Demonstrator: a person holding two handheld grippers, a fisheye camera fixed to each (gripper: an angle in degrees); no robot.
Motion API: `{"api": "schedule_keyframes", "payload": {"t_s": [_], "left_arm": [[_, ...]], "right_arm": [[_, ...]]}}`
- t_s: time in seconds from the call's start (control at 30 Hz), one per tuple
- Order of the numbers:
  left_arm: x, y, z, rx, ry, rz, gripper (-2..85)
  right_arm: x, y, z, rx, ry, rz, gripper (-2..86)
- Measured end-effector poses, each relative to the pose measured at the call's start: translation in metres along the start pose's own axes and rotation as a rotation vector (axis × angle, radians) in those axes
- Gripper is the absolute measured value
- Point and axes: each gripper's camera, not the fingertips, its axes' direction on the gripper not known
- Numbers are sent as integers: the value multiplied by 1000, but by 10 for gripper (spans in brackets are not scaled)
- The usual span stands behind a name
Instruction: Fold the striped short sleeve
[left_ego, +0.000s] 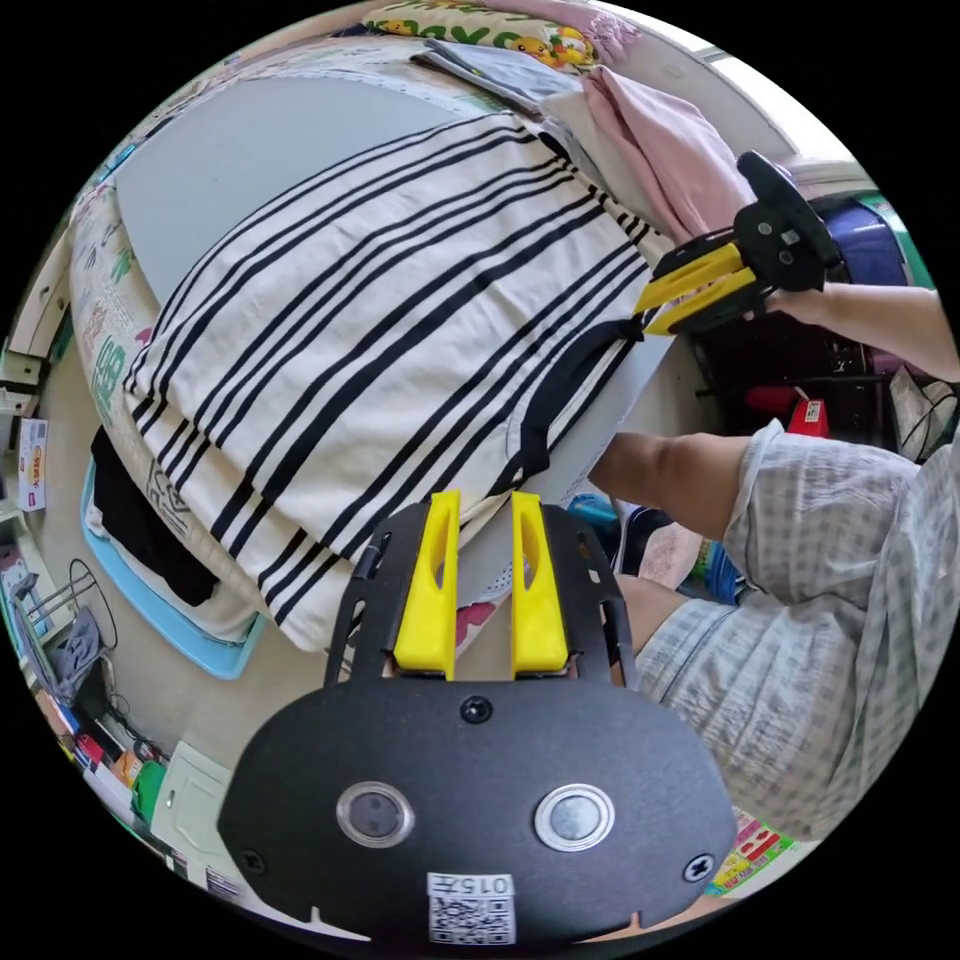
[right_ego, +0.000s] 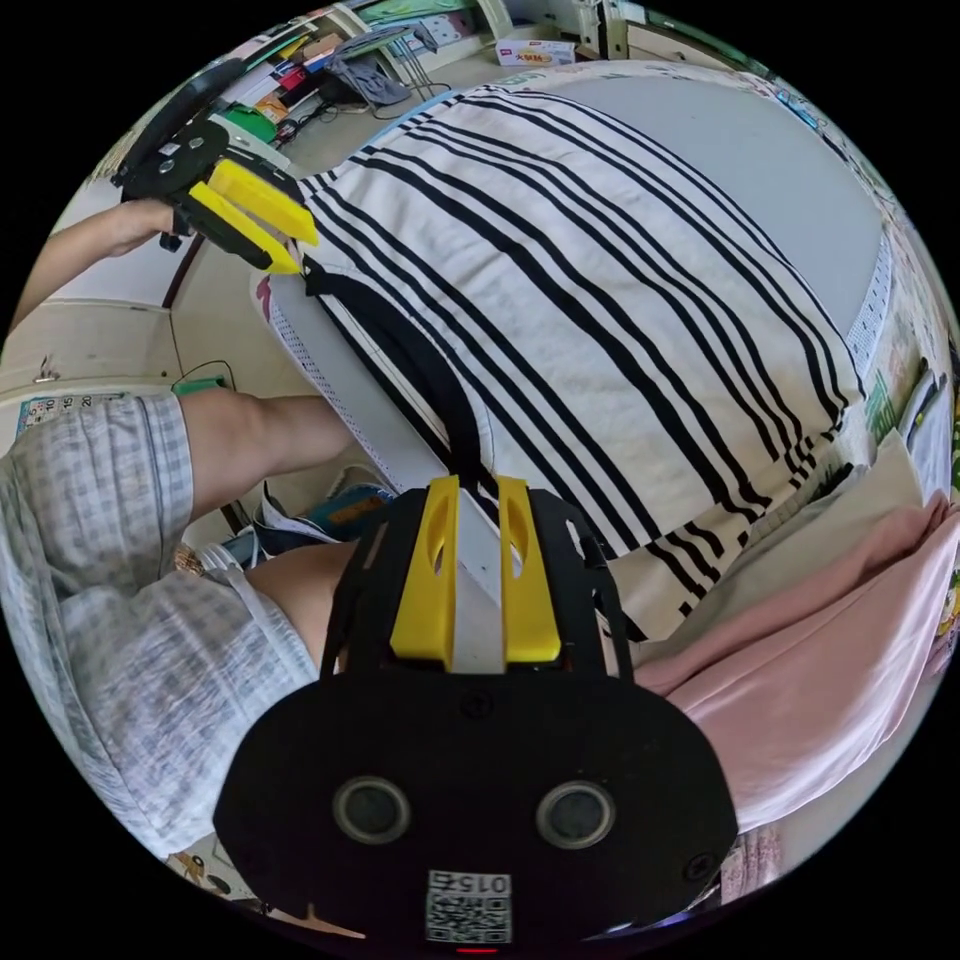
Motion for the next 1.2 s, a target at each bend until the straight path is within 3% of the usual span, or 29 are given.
{"api": "schedule_keyframes", "payload": {"t_s": [0.37, 0.77, 0.87, 1.0, 1.1, 1.2], "left_arm": [[-2, 7, 2, -9, 69, -76, 18], [-57, -7, -95, 168, 252, -164, -4], [-120, -63, -148, 240, 225, -156, -3], [-225, -164, -259, 565, 67, -306, 4], [-254, -188, -309, 766, 15, -431, 28], [-251, -180, -298, 697, 48, -395, 58]], "right_arm": [[25, 1, -4, -74, -52, 31, 35], [121, 42, -82, 91, -249, 135, 6], [193, 0, -131, 162, -136, 79, 7], [329, -79, -227, 430, -35, 341, 14], [364, -74, -254, 569, -44, 449, 24], [344, -31, -212, 503, -29, 384, 42]]}}
